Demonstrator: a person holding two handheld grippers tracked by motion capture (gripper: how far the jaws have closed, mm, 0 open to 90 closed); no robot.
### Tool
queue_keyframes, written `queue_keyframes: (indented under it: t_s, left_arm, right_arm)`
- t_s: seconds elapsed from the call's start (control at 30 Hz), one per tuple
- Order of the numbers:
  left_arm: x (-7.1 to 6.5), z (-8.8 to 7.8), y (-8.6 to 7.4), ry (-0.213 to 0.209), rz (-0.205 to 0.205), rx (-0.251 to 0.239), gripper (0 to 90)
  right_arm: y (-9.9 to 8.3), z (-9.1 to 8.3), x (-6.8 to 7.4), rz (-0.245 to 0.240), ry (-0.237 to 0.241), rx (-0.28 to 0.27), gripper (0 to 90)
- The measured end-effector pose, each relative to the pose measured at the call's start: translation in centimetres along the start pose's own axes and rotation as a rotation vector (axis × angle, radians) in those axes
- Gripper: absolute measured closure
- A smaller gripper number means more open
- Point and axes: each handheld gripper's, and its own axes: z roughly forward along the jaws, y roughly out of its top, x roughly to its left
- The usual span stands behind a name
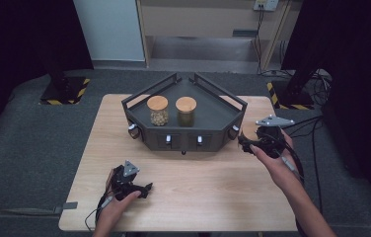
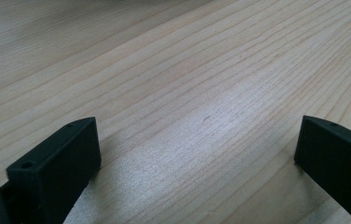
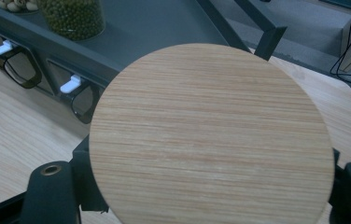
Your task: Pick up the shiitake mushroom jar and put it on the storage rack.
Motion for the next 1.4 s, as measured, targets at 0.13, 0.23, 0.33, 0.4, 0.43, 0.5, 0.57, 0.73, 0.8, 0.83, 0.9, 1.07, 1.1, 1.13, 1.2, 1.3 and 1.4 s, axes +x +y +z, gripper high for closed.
queue_keyframes:
  t_s: [0.13, 0.23, 0.33, 0.4, 0.43, 0.5, 0.57, 0.73, 0.8, 0.83, 0.9, 1.07, 1.1, 1.13, 1.2, 1.3, 1.4]
  left_arm:
    - [0.0, 0.0, 0.0, 0.000, 0.000, 0.000, 0.0]
    - [0.0, 0.0, 0.0, 0.000, 0.000, 0.000, 0.0]
    - [0.0, 0.0, 0.0, 0.000, 0.000, 0.000, 0.0]
    - [0.0, 0.0, 0.0, 0.000, 0.000, 0.000, 0.0]
    - [0.0, 0.0, 0.0, 0.000, 0.000, 0.000, 0.0]
    - [0.0, 0.0, 0.0, 0.000, 0.000, 0.000, 0.0]
    - [0.0, 0.0, 0.0, 0.000, 0.000, 0.000, 0.0]
    - [0.0, 0.0, 0.0, 0.000, 0.000, 0.000, 0.0]
    - [0.0, 0.0, 0.0, 0.000, 0.000, 0.000, 0.0]
    - [0.0, 0.0, 0.0, 0.000, 0.000, 0.000, 0.0]
    - [0.0, 0.0, 0.0, 0.000, 0.000, 0.000, 0.0]
    - [0.0, 0.0, 0.0, 0.000, 0.000, 0.000, 0.0]
    - [0.0, 0.0, 0.0, 0.000, 0.000, 0.000, 0.0]
    - [0.0, 0.0, 0.0, 0.000, 0.000, 0.000, 0.0]
    - [0.0, 0.0, 0.0, 0.000, 0.000, 0.000, 0.0]
    - [0.0, 0.0, 0.0, 0.000, 0.000, 0.000, 0.0]
    - [0.0, 0.0, 0.0, 0.000, 0.000, 0.000, 0.0]
  right_arm:
    - [0.7, 0.3, 0.0, 0.002, -0.001, -0.001, 25.7]
    - [1.2, 0.5, 0.1, -0.002, -0.003, -0.002, 25.7]
    - [1.7, 0.7, 0.2, -0.004, -0.005, -0.001, 25.7]
    - [2.1, 0.9, 0.3, -0.009, -0.007, 0.003, 25.7]
    - [2.2, 1.0, 0.4, -0.010, -0.007, 0.004, 25.7]
    - [2.5, 1.3, 0.4, -0.009, -0.006, 0.005, 25.7]
    - [2.8, 1.5, 0.5, -0.009, -0.005, 0.006, 25.7]
    - [3.6, 1.9, 0.7, -0.013, -0.005, 0.008, 25.7]
    - [3.9, 2.2, 0.8, -0.016, -0.005, 0.007, 25.7]
    - [4.0, 2.3, 0.8, -0.016, -0.003, 0.006, 25.7]
    - [4.3, 2.4, 0.7, -0.018, 0.001, 0.005, 25.7]
    - [4.9, 2.9, 0.8, -0.019, 0.001, 0.008, 25.7]
    - [5.1, 3.0, 0.8, -0.019, 0.001, 0.009, 25.7]
    - [5.2, 3.1, 0.9, -0.020, 0.000, 0.010, 25.7]
    - [5.4, 3.3, 0.9, -0.019, -0.001, 0.008, 25.7]
    - [5.6, 3.6, 1.0, -0.019, 0.000, 0.006, 25.7]
    - [5.9, 4.1, 1.0, -0.017, 0.000, 0.010, 25.7]
